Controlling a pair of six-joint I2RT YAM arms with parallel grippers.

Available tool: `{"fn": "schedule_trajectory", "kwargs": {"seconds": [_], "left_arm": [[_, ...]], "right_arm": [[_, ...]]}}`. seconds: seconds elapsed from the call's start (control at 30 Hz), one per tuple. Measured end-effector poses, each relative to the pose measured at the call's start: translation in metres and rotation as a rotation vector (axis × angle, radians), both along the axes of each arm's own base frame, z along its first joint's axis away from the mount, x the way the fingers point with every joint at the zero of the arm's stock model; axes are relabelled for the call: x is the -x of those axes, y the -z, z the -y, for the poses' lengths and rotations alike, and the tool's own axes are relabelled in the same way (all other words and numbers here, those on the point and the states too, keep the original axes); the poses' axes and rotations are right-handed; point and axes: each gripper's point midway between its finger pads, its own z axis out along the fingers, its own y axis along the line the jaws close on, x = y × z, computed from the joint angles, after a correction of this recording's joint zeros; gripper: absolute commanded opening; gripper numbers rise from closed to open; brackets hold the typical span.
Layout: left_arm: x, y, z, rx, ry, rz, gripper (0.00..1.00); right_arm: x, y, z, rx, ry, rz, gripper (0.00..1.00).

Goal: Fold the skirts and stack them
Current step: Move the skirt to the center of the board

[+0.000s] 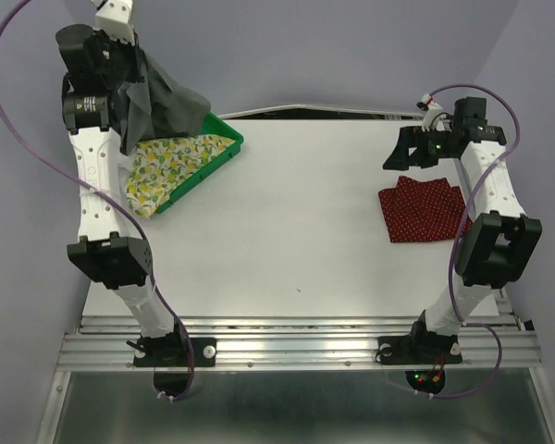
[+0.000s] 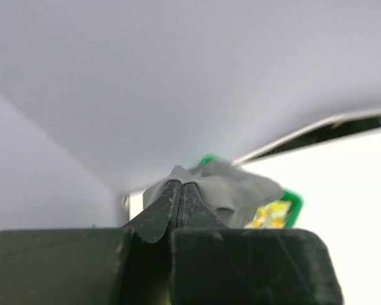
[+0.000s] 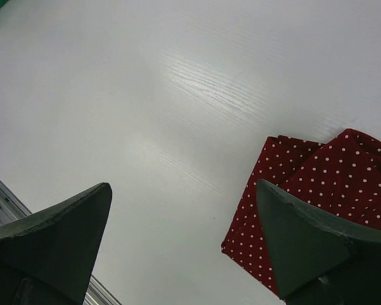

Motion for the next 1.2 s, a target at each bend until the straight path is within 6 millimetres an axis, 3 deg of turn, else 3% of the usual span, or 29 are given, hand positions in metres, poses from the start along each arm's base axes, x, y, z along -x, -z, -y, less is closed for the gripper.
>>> {"fn": "schedule_trajectory", "kwargs": {"seconds": [0.13,0.2,0.3,0.47,0.63,0.77,0.93,1.13,1.17,1.2], "left_arm": [[0.045,-0.075,0.047,0.067,0.179,0.172,0.0],[0.062,-0.094,0.066,0.083,0.254,0.213,0.0],[0.082,-0.106,0.092,0.099,0.345,0.232,0.0],[0.102,-0.094,0.123,0.132,0.469,0.184,0.0],[0.123,-0.064,0.158,0.169,0.666,0.076,0.0],[0.156,-0.044,0.216,0.204,0.878,-0.016,0.0],[0.201,-0.039,0.271,0.225,1.075,-0.066,0.0],[0.238,-0.023,0.305,0.235,1.21,-0.122,0.01],[0.243,-0.016,0.312,0.239,1.237,-0.145,0.23],[0.247,-0.009,0.316,0.242,1.254,-0.166,0.35]], "right_arm": [[-0.001,-0.005,-0.005,-0.034,-0.001,0.008,1.0],[0.001,-0.007,-0.009,-0.052,-0.006,0.011,1.0],[0.007,-0.008,-0.014,-0.077,-0.015,0.012,1.0],[0.016,0.001,-0.026,-0.118,-0.037,-0.013,1.0],[0.025,0.017,-0.036,-0.148,-0.056,-0.06,1.0],[0.03,0.023,-0.047,-0.183,-0.088,-0.077,1.0],[0.041,0.019,-0.077,-0.239,-0.177,-0.068,1.0],[0.063,0.008,-0.119,-0.279,-0.282,-0.043,1.0],[0.064,0.006,-0.124,-0.285,-0.292,-0.036,1.0],[0.064,0.005,-0.127,-0.289,-0.298,-0.027,1.0]]}}
